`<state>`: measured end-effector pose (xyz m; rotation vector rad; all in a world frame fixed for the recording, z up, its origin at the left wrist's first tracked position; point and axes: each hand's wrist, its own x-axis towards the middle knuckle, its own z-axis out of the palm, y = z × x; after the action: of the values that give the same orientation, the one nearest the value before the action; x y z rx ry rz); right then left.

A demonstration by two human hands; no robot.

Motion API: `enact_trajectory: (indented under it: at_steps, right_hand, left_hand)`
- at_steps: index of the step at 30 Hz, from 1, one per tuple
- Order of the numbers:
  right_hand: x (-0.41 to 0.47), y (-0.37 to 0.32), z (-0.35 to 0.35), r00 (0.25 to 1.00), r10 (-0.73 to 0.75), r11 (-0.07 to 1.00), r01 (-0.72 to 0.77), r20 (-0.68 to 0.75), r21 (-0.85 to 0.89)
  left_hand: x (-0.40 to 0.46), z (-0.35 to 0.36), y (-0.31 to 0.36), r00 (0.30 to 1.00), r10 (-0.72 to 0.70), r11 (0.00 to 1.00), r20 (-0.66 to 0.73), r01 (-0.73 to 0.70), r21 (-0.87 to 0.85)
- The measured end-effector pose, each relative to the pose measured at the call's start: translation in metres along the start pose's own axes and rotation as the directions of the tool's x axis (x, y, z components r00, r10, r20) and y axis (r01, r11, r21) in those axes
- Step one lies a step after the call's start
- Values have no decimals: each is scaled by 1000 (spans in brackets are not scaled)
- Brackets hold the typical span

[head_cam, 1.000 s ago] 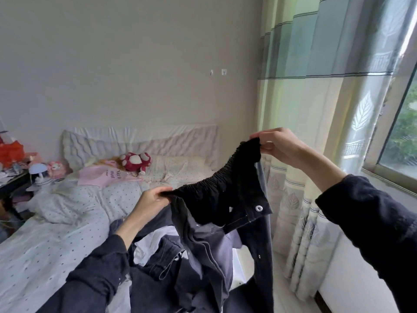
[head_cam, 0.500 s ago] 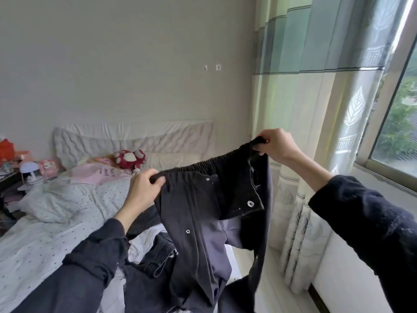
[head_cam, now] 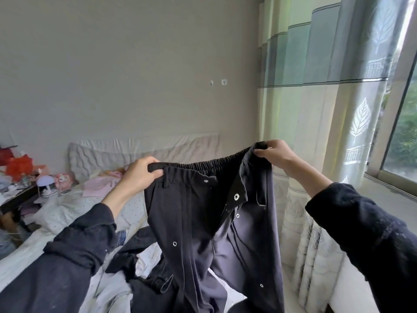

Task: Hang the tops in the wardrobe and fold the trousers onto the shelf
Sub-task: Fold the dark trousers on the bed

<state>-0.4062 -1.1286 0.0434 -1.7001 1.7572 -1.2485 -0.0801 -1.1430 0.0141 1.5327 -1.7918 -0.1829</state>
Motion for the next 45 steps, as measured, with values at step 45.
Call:
enact_trajectory:
  at_steps: [45]
  right_hand:
    - [-412,-465,320,548,-679,576,-17,489,817]
  left_hand:
    - [-478,-565,-112,391,-56,853,-919,497,159]
